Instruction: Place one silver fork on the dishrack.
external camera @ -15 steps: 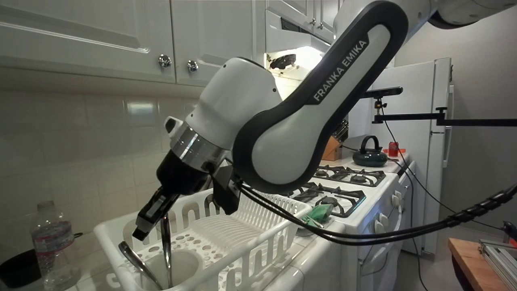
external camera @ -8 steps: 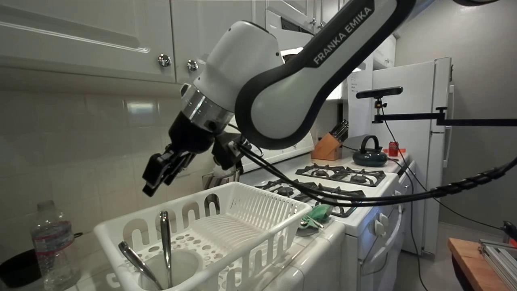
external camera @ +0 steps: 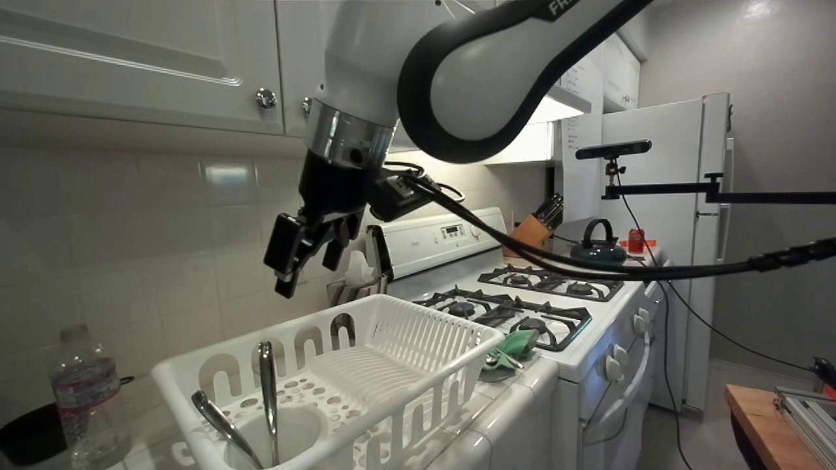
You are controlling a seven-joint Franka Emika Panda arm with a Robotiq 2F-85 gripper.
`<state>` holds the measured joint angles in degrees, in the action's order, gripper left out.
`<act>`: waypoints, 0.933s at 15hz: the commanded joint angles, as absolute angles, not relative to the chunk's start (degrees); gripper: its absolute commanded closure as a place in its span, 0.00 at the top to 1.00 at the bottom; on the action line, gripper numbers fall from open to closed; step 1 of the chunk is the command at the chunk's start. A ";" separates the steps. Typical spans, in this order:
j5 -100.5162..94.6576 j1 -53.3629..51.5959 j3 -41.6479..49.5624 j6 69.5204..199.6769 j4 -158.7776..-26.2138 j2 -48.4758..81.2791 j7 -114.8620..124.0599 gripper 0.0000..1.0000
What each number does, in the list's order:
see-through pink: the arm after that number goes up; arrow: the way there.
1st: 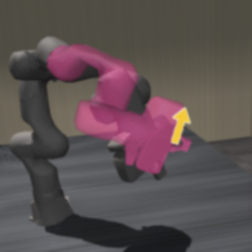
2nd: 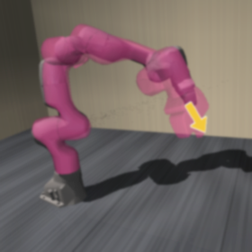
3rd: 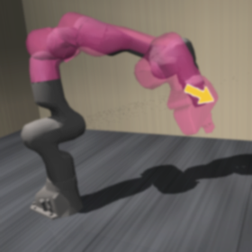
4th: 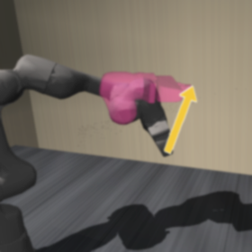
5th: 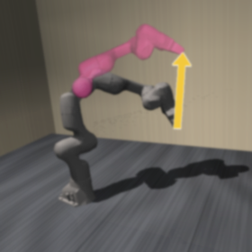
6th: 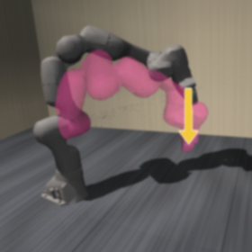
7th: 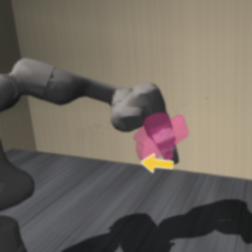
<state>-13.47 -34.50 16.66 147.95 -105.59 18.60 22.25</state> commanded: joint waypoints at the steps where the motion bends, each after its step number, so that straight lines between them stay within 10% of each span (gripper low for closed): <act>1: -13.66 -27.81 8.27 143.82 -108.46 12.99 25.11 1.00; 14: -13.86 -16.65 -1.05 145.96 -112.01 7.81 31.18 1.00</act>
<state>-13.43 -19.11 1.45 146.10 -112.08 7.83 31.00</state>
